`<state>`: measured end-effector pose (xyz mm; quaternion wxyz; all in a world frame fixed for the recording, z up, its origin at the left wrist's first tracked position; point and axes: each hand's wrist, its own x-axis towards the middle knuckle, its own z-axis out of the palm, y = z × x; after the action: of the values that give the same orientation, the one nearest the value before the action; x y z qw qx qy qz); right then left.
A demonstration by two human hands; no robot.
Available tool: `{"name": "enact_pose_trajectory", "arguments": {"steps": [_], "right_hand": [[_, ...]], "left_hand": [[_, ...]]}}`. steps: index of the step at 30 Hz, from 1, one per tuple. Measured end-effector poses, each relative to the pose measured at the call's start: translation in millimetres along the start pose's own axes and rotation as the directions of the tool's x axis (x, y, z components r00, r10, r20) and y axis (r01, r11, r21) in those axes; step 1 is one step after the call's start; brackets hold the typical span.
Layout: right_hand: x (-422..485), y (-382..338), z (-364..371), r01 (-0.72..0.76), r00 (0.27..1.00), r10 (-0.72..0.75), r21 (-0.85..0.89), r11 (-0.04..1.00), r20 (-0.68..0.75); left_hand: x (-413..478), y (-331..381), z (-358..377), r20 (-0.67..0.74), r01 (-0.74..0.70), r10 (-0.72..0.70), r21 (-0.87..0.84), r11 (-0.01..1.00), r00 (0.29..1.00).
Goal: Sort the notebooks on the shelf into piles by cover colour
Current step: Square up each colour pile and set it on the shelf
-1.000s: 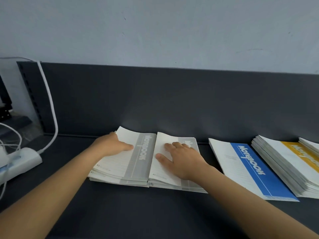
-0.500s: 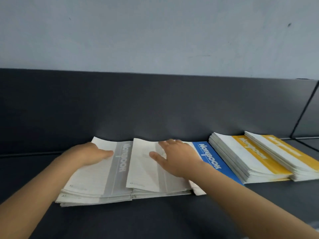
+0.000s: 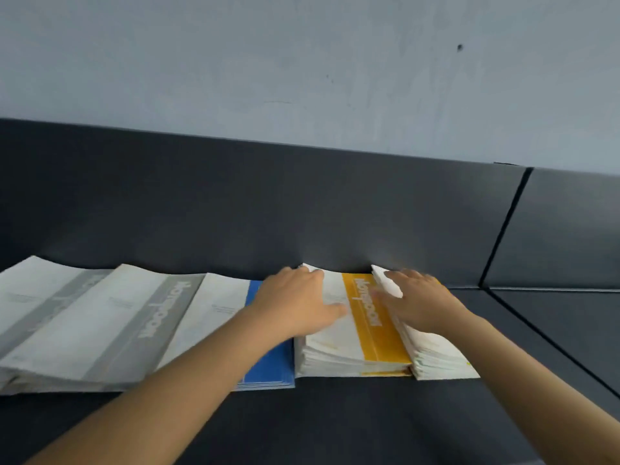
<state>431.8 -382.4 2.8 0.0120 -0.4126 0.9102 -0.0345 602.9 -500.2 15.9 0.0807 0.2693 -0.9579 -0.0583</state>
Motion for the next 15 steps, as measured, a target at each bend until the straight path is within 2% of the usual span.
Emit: {"name": "enact_pose_trajectory", "arguments": {"steps": [2,4,5,7,10,12,15], "right_hand": [[8,20,5,0.042,0.993,-0.048,0.051,0.998,0.111],[12,31,8,-0.008,0.984,-0.02,0.155,0.988,0.179],[14,35,7,-0.047,0.987,0.008,0.241,0.969,0.161],[17,40,5,-0.033,0.988,-0.014,0.297,0.954,0.153],[21,49,7,0.033,0.988,-0.057,0.165,0.986,0.143],[21,54,12,0.133,0.986,-0.138,0.058,0.989,0.095],[25,62,15,0.186,0.978,-0.189,0.034,0.982,0.089]], "left_hand": [[18,39,16,0.043,-0.043,0.042,0.001,0.999,0.998],[33,67,31,0.095,-0.089,0.088,0.002,0.996,0.992],[40,76,38,0.119,-0.099,0.098,0.0,0.995,0.988],[49,84,46,0.135,-0.079,0.078,0.007,0.997,0.988],[53,84,52,0.12,-0.051,0.044,0.055,0.997,0.992],[52,84,54,0.109,-0.051,0.045,0.059,0.997,0.993],[53,88,56,0.092,-0.038,0.035,0.038,0.999,0.995]]}}
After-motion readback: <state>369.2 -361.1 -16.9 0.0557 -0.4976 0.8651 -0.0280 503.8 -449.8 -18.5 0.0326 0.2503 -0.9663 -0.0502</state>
